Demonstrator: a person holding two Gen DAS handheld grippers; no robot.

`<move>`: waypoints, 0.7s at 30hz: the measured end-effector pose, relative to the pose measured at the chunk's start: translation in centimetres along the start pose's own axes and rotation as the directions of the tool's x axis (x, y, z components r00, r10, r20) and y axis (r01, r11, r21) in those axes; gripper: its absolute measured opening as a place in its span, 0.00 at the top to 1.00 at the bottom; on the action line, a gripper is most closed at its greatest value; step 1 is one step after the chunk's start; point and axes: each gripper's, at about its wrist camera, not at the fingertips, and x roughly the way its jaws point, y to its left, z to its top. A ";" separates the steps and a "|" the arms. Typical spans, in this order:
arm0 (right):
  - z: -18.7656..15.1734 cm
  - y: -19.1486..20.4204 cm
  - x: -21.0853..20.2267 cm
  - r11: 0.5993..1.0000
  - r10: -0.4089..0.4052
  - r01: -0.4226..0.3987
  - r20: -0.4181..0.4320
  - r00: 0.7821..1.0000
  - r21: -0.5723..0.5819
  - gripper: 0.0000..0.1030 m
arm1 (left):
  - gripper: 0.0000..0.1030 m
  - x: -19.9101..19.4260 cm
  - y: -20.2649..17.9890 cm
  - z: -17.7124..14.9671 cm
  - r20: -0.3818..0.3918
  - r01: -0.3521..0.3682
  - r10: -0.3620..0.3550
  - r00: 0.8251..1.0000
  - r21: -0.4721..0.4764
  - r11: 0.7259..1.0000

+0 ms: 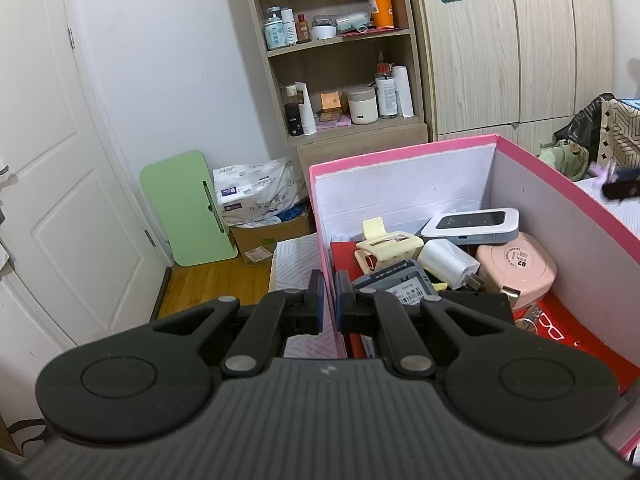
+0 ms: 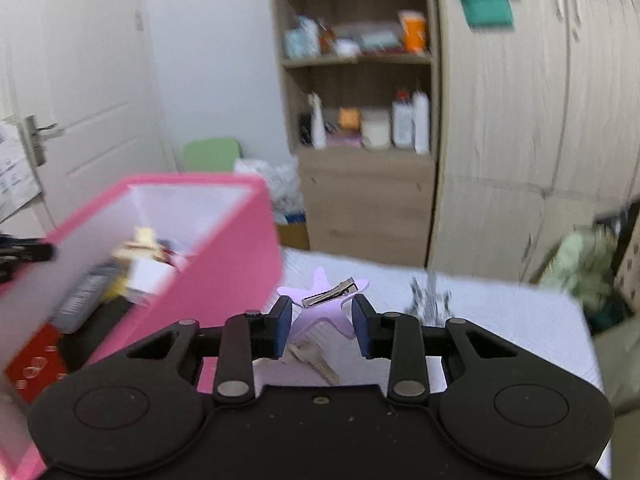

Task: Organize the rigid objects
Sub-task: 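Grasp the purple starfish tag and drop it into the box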

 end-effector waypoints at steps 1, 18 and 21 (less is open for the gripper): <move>0.4 0.8 -0.9 0.999 0.008 -0.007 0.017 1.000 -0.037 0.63 | 0.95 0.0 0.0 0.0 -0.001 -0.003 0.003 1.000 0.003 1.000; 2.7 10.5 0.9 0.912 0.293 -0.384 -0.420 0.859 -0.148 0.63 | 0.95 -0.1 0.0 -0.1 0.003 -0.009 0.009 1.000 0.015 1.000; 1.9 11.3 0.9 0.907 0.270 -0.379 -0.439 0.857 -0.183 0.63 | 0.95 -0.2 0.0 -0.1 0.003 -0.011 0.011 1.000 0.020 1.000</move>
